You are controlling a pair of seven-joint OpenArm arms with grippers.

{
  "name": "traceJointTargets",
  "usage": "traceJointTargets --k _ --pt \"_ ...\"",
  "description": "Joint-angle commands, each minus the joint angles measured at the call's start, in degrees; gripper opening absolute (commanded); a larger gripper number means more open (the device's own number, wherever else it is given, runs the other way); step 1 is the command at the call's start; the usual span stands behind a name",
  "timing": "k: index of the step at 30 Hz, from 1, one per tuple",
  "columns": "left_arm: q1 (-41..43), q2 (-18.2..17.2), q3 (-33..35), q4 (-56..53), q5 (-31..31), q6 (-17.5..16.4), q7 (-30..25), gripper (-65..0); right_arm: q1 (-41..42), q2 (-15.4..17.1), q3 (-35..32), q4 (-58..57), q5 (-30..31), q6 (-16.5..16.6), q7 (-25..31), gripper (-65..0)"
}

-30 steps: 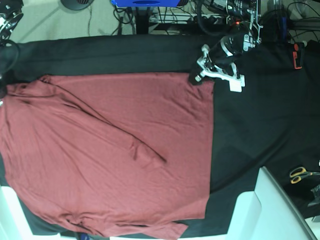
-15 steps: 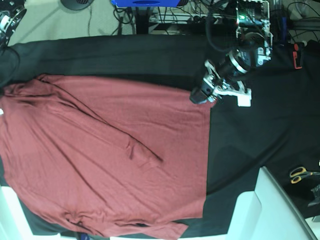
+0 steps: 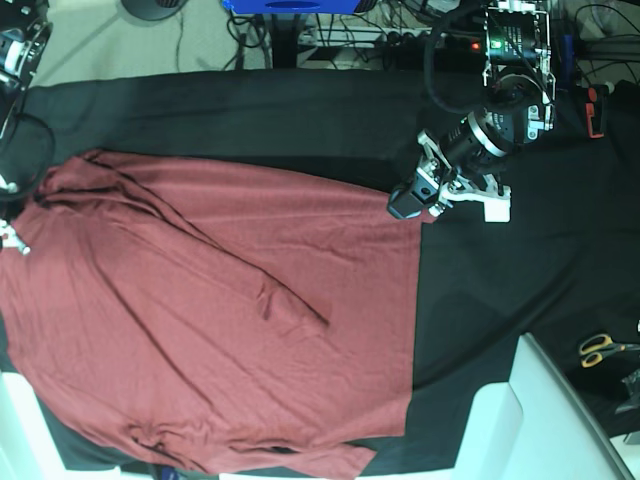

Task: Fold the T-shirt properly
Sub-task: 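Fold the grasped side edge over toward the shirt's center with the left gripper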

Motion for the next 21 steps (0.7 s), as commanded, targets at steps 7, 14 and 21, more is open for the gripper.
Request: traceJointTargets --k 7,14,21 --pt "-0.45 -0.05 -0.23 1.25 -2.32 -0.40 2.76 -65.0 1.00 1.45 0.36 7.13 -0.22 0.09 -3.86 -64.4" --pt "-2.21 -1.90 -0.14 0.81 -9.18 -0.31 2.76 -65.0 1.87 1.45 0.18 7.30 -0.31 0.00 -4.13 -64.4" --pt "-4.67 -2.16 -0.14 -2.62 -9.21 3.21 2.76 -65.0 5.21 1.45 0.10 4.67 -0.31 -0.08 -5.80 -64.4"
